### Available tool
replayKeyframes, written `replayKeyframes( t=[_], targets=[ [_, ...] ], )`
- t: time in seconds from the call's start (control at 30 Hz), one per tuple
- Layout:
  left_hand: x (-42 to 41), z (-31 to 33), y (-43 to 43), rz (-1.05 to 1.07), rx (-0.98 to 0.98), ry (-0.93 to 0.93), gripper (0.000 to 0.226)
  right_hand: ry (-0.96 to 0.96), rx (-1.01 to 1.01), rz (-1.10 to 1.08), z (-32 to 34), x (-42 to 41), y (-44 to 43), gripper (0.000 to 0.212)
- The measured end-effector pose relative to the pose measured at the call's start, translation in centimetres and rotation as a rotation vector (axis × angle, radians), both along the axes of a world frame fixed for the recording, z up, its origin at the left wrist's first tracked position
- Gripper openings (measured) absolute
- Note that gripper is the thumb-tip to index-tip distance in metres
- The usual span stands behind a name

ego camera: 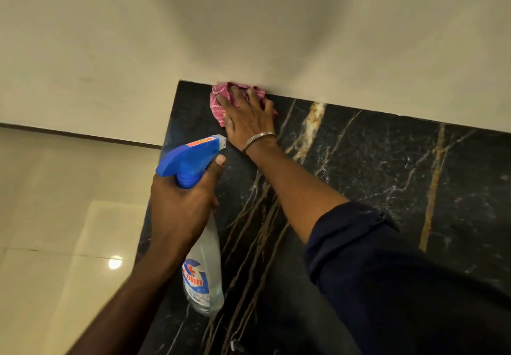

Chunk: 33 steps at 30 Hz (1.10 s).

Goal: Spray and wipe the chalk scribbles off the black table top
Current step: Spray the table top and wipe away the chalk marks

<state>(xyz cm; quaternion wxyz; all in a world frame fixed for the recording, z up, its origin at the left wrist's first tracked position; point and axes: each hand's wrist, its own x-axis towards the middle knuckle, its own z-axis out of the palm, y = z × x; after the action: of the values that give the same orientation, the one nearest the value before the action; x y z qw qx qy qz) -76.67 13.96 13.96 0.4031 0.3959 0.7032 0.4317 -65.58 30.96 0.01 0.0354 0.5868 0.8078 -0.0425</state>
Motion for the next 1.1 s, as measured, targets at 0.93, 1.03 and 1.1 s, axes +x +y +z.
replayKeyframes(
  t=[0.93, 1.03, 1.1],
  targets=[
    [27.4, -0.7, -3.5, -0.157, -0.011, -0.044, 0.025, -0.038, 0.067, -0.850, -0.3, 59.9, -9.6, 0.057],
    [26.5, -0.6, -3.6, -0.158, -0.005, -0.031, 0.027, -0.038, 0.053, -0.923, -0.6, 58.1, -8.9, 0.059],
    [25.7, -0.6, -3.6, -0.167, 0.001, -0.021, 0.027, -0.042, 0.035, -0.969, -0.6, 56.2, -8.3, 0.061]
  ],
)
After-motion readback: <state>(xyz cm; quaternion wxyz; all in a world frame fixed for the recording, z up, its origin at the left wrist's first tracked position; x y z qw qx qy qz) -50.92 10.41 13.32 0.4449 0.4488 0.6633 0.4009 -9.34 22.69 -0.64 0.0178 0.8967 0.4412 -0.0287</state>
